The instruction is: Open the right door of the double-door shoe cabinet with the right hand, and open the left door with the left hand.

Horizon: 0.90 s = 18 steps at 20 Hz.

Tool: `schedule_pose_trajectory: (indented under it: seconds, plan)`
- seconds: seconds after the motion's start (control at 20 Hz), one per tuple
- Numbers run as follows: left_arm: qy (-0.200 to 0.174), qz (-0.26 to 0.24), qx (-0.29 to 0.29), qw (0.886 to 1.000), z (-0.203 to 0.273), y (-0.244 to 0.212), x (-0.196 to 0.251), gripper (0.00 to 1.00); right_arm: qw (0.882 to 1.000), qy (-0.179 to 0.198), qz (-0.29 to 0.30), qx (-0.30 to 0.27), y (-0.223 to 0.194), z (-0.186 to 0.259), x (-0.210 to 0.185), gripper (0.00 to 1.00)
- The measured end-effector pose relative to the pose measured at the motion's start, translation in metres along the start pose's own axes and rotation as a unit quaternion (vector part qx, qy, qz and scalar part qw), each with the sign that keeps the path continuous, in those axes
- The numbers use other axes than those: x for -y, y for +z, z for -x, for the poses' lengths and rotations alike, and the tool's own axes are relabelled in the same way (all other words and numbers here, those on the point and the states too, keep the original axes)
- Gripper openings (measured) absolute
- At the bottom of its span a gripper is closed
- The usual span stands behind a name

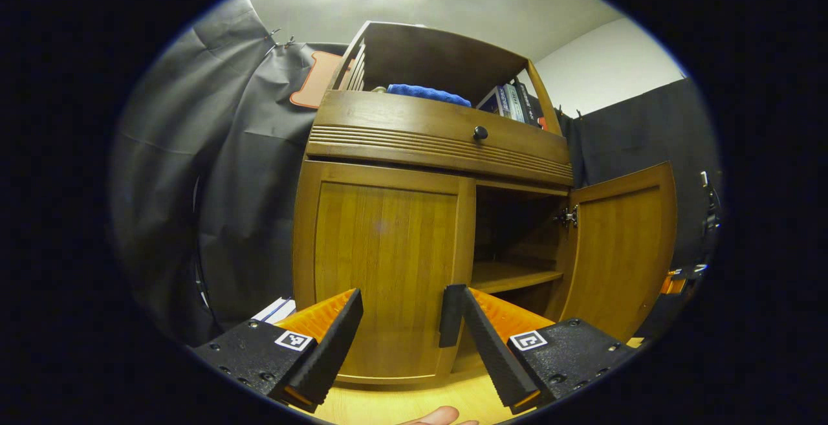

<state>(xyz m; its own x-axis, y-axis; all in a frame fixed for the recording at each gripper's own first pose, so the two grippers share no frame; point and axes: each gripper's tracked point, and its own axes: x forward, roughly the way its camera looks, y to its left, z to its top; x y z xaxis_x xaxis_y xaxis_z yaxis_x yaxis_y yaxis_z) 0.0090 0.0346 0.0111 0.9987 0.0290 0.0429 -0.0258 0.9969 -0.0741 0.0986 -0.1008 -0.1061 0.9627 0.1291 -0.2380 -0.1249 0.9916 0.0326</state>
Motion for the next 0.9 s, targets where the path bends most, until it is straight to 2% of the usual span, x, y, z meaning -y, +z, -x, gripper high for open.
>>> schedule_pose_trajectory:
  seconds: [0.05,0.1,0.15,0.6,0.7,0.75,0.8,0.9]
  plan:
    - [0.002,0.001,-0.001,1.000,-0.001,-0.001,-0.001,0.92,1.000,0.007,-0.003,-0.002,0.000,0.000,0.004,0.01]
    - [0.003,0.002,-0.001,1.000,-0.002,0.000,0.000,0.95,1.000,0.015,-0.003,-0.002,0.001,0.000,0.008,0.01]
    - [0.002,0.002,-0.001,1.000,-0.003,-0.002,0.001,0.92,1.000,0.025,0.000,-0.001,0.002,-0.001,0.011,0.01]
    - [0.007,-0.008,-0.015,1.000,-0.015,-0.015,0.005,0.91,0.995,0.095,-0.008,-0.004,0.003,-0.014,0.049,0.01]
    - [0.007,-0.006,-0.018,1.000,-0.019,-0.020,0.007,0.91,0.994,0.107,-0.007,-0.004,0.004,-0.016,0.051,0.01]
    - [0.006,-0.004,-0.019,1.000,-0.022,-0.022,0.009,0.95,0.994,0.111,-0.004,-0.004,0.005,-0.017,0.051,0.01]
    - [0.005,-0.003,-0.020,1.000,-0.025,-0.024,0.012,0.91,0.993,0.114,-0.003,-0.004,0.004,-0.017,0.052,0.01]
    - [0.004,-0.002,-0.022,1.000,-0.034,-0.031,0.015,0.91,0.993,0.118,-0.005,-0.003,0.005,-0.016,0.052,0.01]
